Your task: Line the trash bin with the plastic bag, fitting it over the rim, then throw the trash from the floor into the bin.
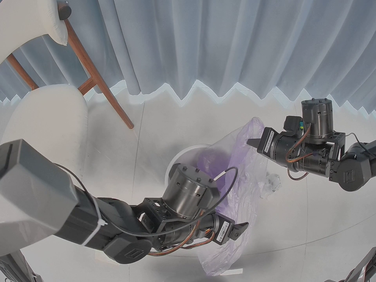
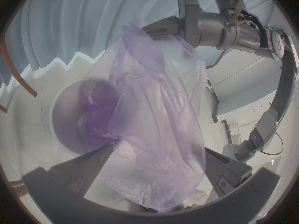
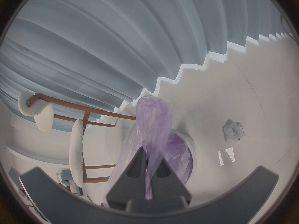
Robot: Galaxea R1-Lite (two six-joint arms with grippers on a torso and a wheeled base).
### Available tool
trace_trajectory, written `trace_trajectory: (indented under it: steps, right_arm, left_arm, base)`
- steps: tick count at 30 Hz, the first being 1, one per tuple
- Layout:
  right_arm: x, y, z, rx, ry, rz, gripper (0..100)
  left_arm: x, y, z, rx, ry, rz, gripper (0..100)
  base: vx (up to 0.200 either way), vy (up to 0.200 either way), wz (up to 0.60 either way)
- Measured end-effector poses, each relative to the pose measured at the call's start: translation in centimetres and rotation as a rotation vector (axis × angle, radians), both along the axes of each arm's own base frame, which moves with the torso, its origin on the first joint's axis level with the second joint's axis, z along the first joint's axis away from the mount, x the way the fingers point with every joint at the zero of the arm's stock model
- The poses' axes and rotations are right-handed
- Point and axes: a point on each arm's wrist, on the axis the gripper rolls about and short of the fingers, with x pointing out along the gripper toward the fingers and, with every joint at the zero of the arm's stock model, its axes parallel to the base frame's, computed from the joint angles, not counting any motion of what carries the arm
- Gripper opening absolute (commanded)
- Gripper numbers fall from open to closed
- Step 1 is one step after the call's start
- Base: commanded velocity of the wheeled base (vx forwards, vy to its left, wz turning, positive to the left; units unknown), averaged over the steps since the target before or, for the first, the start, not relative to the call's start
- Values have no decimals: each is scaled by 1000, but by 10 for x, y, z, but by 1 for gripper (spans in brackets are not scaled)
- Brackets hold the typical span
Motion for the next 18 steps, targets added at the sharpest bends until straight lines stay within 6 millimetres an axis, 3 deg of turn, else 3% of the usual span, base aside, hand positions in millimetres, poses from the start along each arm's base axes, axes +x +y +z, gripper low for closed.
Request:
trace_trajectory:
  steps: [6, 18]
  right_arm:
    - [0, -1, 2, 3, -6, -3, 0]
    - [-2, -4, 3, 5, -8, -8, 0]
  left_arm:
    - [12, -11, -10, 11, -2, 20, 100]
    - [14, -8, -17, 32, 14, 33, 100]
  base:
    - [0, 0, 0]
    - [0, 0, 0]
